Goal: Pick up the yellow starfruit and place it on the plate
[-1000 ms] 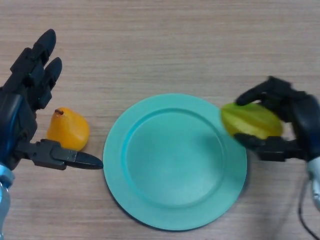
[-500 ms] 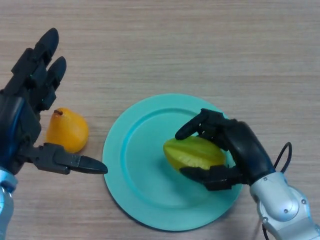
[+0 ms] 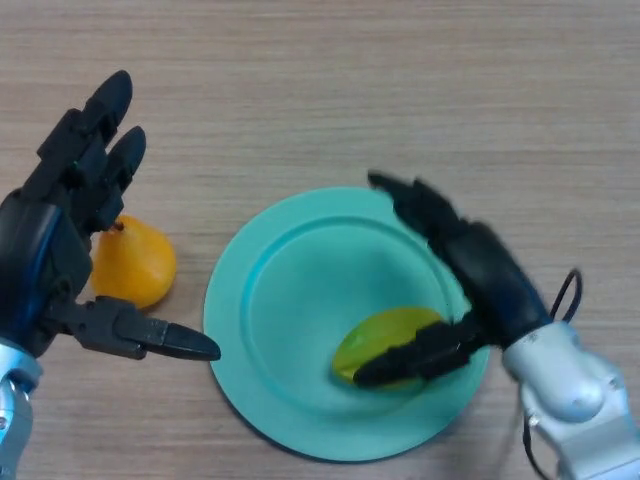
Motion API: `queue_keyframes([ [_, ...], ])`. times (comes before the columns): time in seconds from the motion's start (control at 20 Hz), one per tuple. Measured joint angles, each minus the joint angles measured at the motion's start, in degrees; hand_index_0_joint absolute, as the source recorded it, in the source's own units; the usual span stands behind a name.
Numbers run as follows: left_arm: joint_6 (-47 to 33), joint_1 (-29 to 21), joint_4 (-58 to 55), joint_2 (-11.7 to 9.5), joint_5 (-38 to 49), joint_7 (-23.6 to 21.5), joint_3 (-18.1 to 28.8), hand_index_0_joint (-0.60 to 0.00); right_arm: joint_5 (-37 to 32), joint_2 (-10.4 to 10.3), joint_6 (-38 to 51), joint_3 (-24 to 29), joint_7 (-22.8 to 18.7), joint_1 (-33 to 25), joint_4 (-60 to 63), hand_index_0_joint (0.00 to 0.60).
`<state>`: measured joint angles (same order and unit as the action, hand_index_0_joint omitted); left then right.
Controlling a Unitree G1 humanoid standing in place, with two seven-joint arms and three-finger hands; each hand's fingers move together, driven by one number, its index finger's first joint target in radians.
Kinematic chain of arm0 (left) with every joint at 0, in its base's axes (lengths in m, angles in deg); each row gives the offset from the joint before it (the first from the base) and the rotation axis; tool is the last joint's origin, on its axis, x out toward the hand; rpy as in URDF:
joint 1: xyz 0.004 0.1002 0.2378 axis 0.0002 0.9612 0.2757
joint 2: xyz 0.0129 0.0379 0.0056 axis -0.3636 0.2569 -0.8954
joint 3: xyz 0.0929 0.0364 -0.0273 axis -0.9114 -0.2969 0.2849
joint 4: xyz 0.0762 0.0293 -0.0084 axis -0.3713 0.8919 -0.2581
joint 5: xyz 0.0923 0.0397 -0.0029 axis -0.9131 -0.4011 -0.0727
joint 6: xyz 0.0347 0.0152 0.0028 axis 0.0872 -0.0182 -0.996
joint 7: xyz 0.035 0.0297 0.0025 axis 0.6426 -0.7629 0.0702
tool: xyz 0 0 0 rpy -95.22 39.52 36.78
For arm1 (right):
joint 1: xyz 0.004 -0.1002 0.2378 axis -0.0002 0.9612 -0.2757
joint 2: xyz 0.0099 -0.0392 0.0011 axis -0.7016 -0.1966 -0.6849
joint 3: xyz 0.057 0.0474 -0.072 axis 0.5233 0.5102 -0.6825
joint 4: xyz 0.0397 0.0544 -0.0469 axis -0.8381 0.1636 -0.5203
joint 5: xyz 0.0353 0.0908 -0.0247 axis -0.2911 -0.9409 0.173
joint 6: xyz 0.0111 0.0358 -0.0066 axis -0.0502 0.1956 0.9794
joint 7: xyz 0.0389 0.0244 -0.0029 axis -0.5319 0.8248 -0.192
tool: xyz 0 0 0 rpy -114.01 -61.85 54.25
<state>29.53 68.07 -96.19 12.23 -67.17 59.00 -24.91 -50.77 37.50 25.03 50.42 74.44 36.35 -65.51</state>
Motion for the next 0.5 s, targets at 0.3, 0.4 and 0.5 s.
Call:
queue_keyframes([
  [0.3,-0.05,-1.85,1.42,-0.39,-0.01,-0.39,0.83,0.000,-2.82,1.24,-0.98,14.62,3.53,1.47,-12.35,0.000],
  [0.4,-0.06,-2.94,1.84,-0.41,-0.02,-1.84,0.65,0.000,-4.39,2.55,-0.92,17.76,3.46,3.03,-13.34,0.000],
  [0.5,-0.23,-3.06,2.04,-0.90,-0.29,-1.92,0.64,0.000,-4.47,3.48,-0.55,20.52,3.28,5.30,-13.12,0.000],
])
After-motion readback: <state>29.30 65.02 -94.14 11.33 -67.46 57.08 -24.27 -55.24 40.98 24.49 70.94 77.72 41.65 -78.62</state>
